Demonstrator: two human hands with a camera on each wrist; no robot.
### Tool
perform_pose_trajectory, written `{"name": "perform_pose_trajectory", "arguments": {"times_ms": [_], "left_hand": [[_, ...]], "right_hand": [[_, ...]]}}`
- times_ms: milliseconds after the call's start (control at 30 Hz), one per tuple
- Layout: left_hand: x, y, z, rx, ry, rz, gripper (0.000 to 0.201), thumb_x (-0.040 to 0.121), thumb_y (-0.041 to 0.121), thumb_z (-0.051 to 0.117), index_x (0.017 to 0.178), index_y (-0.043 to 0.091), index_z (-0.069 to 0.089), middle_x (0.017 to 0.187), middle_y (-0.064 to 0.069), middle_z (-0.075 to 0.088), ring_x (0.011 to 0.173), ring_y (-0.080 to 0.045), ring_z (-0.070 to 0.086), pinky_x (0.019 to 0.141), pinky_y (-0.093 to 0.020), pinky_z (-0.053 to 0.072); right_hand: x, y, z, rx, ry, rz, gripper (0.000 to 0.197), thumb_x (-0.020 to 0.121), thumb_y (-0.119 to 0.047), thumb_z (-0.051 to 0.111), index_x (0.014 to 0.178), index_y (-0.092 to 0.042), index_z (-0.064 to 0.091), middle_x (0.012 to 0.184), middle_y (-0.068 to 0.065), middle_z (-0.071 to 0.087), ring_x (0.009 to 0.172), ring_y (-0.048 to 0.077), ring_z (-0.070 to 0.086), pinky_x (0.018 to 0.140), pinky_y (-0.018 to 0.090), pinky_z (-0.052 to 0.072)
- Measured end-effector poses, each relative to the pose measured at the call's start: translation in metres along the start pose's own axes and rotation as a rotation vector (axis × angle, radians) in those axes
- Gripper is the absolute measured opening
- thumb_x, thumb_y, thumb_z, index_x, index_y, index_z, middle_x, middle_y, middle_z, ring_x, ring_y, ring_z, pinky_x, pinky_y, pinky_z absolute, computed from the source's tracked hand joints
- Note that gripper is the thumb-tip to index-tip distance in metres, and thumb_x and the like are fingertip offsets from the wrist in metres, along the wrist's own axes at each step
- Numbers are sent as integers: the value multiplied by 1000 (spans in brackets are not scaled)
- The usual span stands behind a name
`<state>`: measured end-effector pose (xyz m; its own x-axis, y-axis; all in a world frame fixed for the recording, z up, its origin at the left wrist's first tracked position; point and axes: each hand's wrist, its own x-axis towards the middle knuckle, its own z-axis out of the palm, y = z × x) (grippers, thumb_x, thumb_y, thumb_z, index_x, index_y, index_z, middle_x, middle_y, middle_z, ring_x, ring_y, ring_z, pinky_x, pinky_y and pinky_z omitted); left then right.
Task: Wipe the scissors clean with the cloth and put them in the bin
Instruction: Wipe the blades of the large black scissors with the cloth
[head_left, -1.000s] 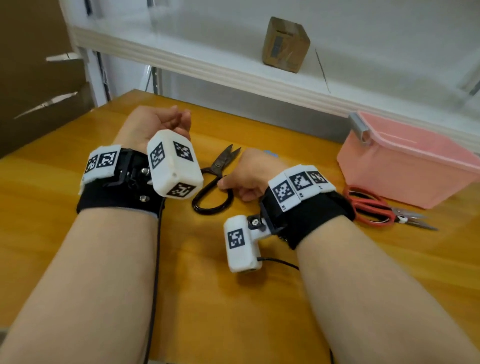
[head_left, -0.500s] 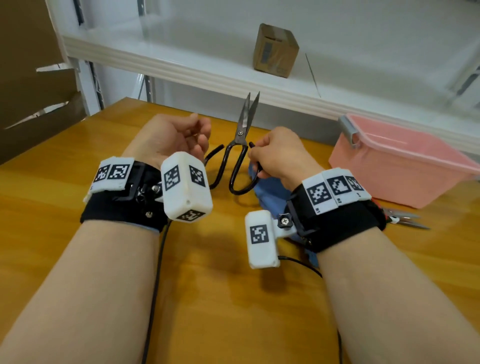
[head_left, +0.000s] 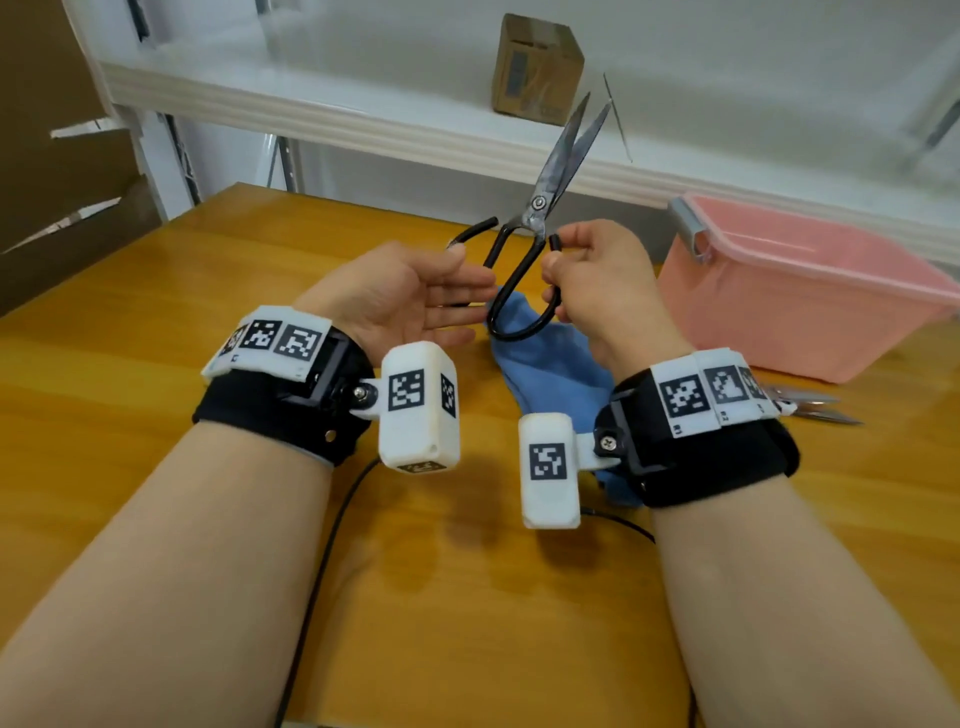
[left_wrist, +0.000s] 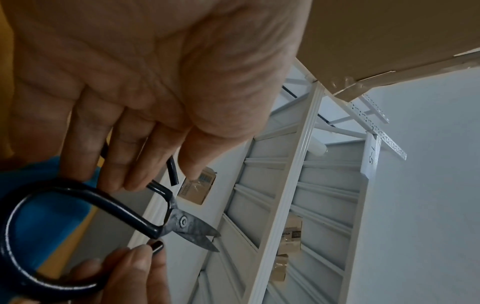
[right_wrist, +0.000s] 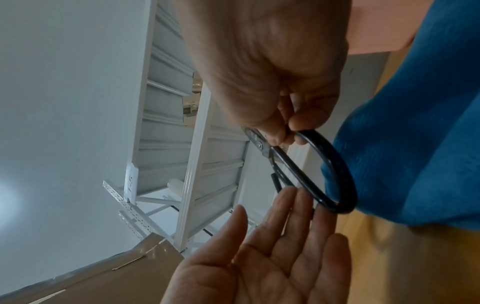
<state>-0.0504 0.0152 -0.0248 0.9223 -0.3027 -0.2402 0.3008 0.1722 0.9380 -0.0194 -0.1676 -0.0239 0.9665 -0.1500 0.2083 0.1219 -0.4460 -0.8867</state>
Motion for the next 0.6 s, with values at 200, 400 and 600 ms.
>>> {"name": "perform_pose_trajectory", "arguments": {"times_ms": [200, 400, 600], "left_hand": [[2, -2, 7, 24, 8, -10, 61, 95, 48, 47, 141, 8, 47, 144, -9, 51, 138, -28, 40, 117, -48, 25], [9, -1, -8, -130, 197, 205, 57, 98, 36, 49, 145, 5, 39, 157, -6, 31, 149, -24, 16, 119, -45, 18], [14, -3, -12, -246, 210, 375, 45, 99, 18, 50, 141, 4, 44, 144, -2, 50, 130, -26, 50, 109, -42, 40]], "right_hand": [[3, -15, 3, 33, -97, 37, 23, 98, -6, 55, 118, -13, 64, 80, 4, 62, 61, 14, 56, 50, 23, 45], [3, -23, -2, 67, -220, 23, 18, 97, -7, 60, 112, -14, 66, 76, 3, 67, 61, 13, 59, 62, 29, 48], [7, -25, -11, 29, -292, 61, 13, 97, -10, 62, 107, -15, 68, 75, 4, 69, 52, 8, 60, 43, 18, 35]]}}
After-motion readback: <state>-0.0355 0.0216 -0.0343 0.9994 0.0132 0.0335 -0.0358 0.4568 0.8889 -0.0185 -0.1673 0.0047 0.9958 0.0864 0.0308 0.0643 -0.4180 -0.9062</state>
